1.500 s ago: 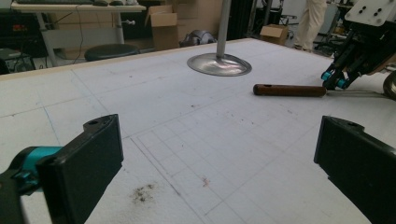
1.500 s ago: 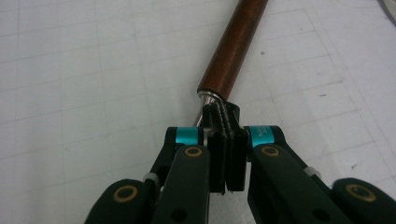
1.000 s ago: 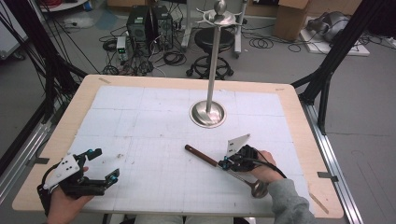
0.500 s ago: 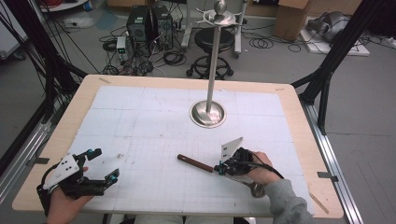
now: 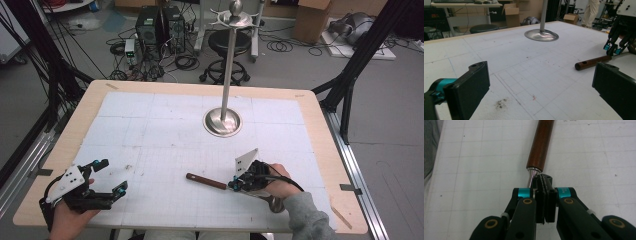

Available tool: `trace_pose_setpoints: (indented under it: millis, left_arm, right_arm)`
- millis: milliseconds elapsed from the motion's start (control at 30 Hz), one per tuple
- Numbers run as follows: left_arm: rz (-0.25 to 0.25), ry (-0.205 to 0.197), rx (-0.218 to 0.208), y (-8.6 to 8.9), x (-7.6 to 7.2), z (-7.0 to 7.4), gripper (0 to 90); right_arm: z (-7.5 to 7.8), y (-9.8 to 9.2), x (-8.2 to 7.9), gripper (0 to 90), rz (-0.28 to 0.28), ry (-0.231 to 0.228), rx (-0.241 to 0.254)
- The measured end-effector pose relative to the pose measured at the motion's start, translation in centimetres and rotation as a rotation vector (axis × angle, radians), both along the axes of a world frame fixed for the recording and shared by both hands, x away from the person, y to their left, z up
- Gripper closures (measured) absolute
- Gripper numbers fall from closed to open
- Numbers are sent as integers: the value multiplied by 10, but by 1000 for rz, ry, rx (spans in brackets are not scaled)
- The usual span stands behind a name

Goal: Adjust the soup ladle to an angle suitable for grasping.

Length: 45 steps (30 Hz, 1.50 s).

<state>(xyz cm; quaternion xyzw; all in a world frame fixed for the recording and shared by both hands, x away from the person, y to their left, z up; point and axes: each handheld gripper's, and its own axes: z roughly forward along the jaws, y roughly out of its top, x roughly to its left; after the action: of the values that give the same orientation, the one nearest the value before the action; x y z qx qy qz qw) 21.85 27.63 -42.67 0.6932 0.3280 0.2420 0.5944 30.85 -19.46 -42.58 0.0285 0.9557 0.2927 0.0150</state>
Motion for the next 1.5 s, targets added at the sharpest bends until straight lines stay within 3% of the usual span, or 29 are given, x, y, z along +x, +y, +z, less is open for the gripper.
trace_pose_setpoints:
  millis: [167, 533, 667, 767, 833, 1000, 1100, 1167, 1333, 1500]
  left_arm:
    - [0, 0, -1, 0, 0, 0, 18]
    - [-5, 0, -3, -1, 1, 0, 18]
    - [-10, -3, -9, -1, 2, 1, 18]
    - [-11, -1, -11, -1, 4, 1, 18]
    - [-14, 1, -10, -3, 5, 1, 18]
    - [-19, 2, -5, -4, 6, 1, 18]
    - [-19, 1, -13, -4, 6, 1, 18]
    - [-21, 3, -9, -3, 7, 0, 18]
    - [-25, 8, -7, -4, 8, 0, 18]
    - [-21, 5, -11, -4, 7, 0, 18]
  right_arm:
    - [3, -1, 1, 900, -11, -44, 9]
    - [22, -16, -4, 891, -118, -89, 91]
    - [30, -24, -5, 747, -163, -75, 138]
    - [32, -28, -7, 620, -167, -64, 156]
    - [33, -29, -10, 543, -165, -43, 160]
    - [34, -34, -13, 353, -197, -62, 146]
    - [34, -38, -17, 242, -146, -71, 142]
    - [36, -42, -17, 149, -158, -59, 157]
    - [45, -53, -15, 102, -224, -62, 214]
    - [52, -56, -20, 102, -201, -65, 215]
